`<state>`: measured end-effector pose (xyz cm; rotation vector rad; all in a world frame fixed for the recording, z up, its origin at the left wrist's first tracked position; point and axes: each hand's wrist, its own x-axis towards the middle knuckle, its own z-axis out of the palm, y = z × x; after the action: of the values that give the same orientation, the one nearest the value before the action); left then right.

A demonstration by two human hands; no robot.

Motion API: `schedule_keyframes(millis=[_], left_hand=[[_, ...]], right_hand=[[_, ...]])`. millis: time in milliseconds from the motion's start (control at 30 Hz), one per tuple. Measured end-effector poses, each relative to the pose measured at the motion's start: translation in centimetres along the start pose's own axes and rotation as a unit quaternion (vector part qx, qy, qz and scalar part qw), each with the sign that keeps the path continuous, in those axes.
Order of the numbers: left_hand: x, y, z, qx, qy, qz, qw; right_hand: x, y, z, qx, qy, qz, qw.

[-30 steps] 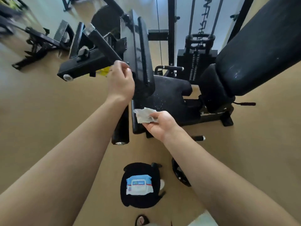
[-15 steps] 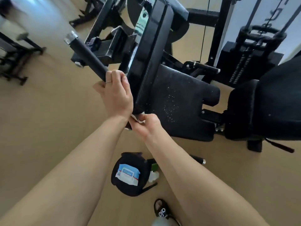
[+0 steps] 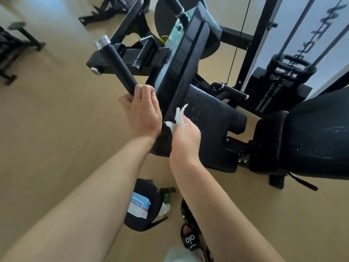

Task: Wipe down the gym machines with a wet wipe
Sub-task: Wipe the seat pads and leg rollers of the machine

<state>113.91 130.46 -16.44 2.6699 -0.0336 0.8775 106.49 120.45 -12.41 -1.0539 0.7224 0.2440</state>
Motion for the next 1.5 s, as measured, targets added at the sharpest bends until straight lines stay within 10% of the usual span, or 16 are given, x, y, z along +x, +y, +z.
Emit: schedule_keyframes(millis=[200,367,733,967,1500], left_hand=[[-0.1,0.0,-0.5,-0.026,-0.016,-0.007,1.0],[-0.2,0.2,-0.7,-0.046,-0.012,-0.018,0.999],[-0.2,1.2,-1.2,-0.054,-0.05,-0.057,0.996],[3.6,4.2,-0.8,-0.021,0.177,-0.297,0.938],[4.0,5.4,1.0,0.067,0.158,-0.305,0.937]], right_hand=[[0.9,3.7,1.2,-0.291,-0.078,-0.2,0.932],[3.5,3.2,2.5,-0.19,-0.089,-0.207,0.956],[14.4,-4.3,3.5,-0.34,-0.058,-0.282,0.895],[9.9,0.7,0.7,-0.33,-0.138,-0.294,0.886],[21.3,-10.6,4.3,-0.324,-0.063,-0.26,0.907]])
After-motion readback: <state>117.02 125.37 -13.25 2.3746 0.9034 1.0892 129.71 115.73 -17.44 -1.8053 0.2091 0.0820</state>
